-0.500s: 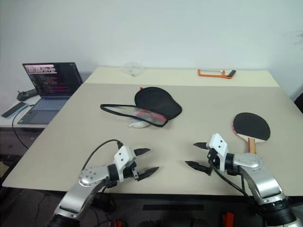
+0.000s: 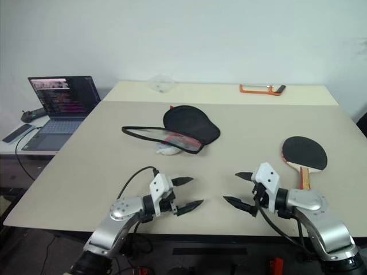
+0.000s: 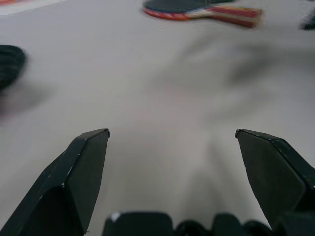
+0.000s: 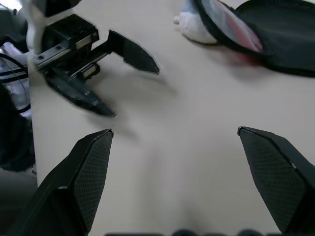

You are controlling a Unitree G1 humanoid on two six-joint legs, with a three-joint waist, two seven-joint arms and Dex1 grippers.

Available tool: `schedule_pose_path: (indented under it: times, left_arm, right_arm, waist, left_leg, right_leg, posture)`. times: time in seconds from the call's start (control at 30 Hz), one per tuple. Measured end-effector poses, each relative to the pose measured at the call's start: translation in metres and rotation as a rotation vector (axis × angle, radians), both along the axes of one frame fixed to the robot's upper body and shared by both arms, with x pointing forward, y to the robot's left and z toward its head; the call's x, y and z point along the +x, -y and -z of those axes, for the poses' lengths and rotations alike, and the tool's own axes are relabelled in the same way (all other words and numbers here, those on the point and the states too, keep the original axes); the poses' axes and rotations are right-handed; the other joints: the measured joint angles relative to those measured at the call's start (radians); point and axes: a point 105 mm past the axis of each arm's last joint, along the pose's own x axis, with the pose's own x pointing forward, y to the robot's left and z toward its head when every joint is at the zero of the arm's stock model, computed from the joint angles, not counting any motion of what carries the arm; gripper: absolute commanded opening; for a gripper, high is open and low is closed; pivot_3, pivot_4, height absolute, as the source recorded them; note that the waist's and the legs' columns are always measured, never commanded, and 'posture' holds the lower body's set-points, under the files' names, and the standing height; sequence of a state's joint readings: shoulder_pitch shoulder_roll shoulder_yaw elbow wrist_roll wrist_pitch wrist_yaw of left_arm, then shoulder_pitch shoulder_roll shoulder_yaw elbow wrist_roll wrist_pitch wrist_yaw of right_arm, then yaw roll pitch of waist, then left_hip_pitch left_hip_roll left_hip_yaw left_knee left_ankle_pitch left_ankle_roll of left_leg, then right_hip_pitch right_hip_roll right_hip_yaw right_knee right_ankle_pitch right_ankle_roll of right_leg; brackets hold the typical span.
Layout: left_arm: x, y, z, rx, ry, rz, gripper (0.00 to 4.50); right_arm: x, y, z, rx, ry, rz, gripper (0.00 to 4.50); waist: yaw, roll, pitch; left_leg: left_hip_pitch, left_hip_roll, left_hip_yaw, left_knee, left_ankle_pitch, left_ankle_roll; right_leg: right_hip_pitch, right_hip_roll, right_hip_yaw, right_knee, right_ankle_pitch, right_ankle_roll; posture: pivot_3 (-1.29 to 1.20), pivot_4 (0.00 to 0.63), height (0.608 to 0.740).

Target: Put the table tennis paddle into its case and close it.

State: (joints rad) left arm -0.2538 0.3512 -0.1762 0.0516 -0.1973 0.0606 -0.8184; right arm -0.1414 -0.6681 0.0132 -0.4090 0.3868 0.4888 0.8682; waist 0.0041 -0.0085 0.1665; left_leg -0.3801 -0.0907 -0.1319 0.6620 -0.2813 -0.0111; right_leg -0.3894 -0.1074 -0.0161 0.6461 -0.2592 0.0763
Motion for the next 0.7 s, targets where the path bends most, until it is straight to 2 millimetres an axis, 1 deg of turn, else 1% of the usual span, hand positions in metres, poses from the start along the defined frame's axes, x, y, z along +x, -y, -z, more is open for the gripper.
schedule_pose_path:
  times: [0.07,0.17,0.23,0.33,0.43,0.53,0.6,0.67,0.7]
  left_arm:
    - [0.006,0.003,-0.009,-0.047,0.026,-0.041,4.5]
    - [0.017,-0.005,-0.016,-0.118,0.041,-0.16,4.5]
    - [0.021,-0.012,-0.019,-0.208,-0.004,-0.239,4.5]
    - [0.017,-0.018,-0.02,-0.287,-0.09,-0.258,4.5]
    - [0.021,-0.021,-0.021,-0.361,-0.169,-0.308,4.5]
    - [0.031,-0.011,-0.027,-0.411,-0.238,-0.333,4.5]
    - [0.039,-0.002,-0.04,-0.434,-0.234,-0.323,4.5]
    - [0.046,0.0,-0.051,-0.441,-0.216,-0.319,4.5]
    - [0.05,0.001,-0.053,-0.442,-0.216,-0.321,4.5]
  right_arm:
    - [0.001,0.0,-0.003,-0.004,0.013,-0.003,4.46]
    - [0.0,-0.001,-0.007,-0.013,0.024,-0.015,4.46]
    - [-0.005,-0.004,-0.014,-0.027,0.021,-0.064,4.46]
    - [-0.012,-0.013,-0.033,-0.018,0.059,-0.118,4.46]
    - [-0.013,-0.011,-0.038,-0.03,0.059,-0.132,4.46]
    - [-0.009,-0.007,-0.044,-0.046,0.077,-0.134,4.46]
    - [-0.006,-0.01,-0.051,-0.038,0.107,-0.138,4.46]
    - [-0.004,-0.014,-0.055,-0.026,0.129,-0.136,4.46]
    - [-0.004,-0.015,-0.055,-0.02,0.13,-0.135,4.46]
  waist:
    - [0.0,0.0,0.0]
    - [-0.002,0.0,0.0]
    - [-0.003,0.0,0.0]
    - [-0.003,-0.001,0.001]
    - [0.003,-0.002,0.001]
    - [0.012,-0.003,0.002]
    - [0.014,-0.004,0.002]
    - [0.013,-0.004,0.002]
    - [0.012,-0.004,0.002]
  left_leg:
    - [0.0,0.0,0.0,0.0,0.0,0.0]
    - [0.0,0.0,0.0,-0.001,0.002,-0.003]
    - [0.0,0.0,0.001,-0.001,0.002,-0.003]
    - [0.0,0.001,0.001,0.0,0.002,-0.003]
    - [0.0,0.0,0.0,0.0,0.0,0.0]
    - [-0.001,-0.001,0.0,0.001,0.0,0.0]
    - [0.0,0.0,0.0,0.001,0.002,-0.003]
    - [0.0,0.0,0.001,0.0,0.002,-0.003]
    - [0.0,0.0,0.002,0.0,0.002,-0.004]
  right_leg:
    - [0.0,0.0,0.0,0.0,0.0,0.0]
    - [-0.001,0.0,0.001,0.0,0.0,0.0]
    - [-0.001,0.0,0.001,-0.001,0.0,0.0]
    - [-0.001,0.0,0.001,0.0,0.0,0.0]
    - [0.0,0.0,0.0,0.0,0.0,0.001]
    - [0.0,0.0,-0.001,0.0,0.0,0.001]
    - [0.0,0.0,-0.001,0.0,0.0,0.001]
    - [0.0,0.0,-0.001,0.0,0.0,0.001]
    - [0.0,0.0,-0.001,-0.001,0.0,0.001]
  posture:
    - [0.0,0.15,0.74]
    - [0.0,0.15,0.74]
    - [0.0,0.15,0.74]
    - [0.0,0.15,0.74]
    - [0.0,0.15,0.74]
    - [0.0,0.15,0.74]
    - [0.0,0.15,0.74]
    - [0.0,0.15,0.74]
    - [0.0,0.15,0.74]
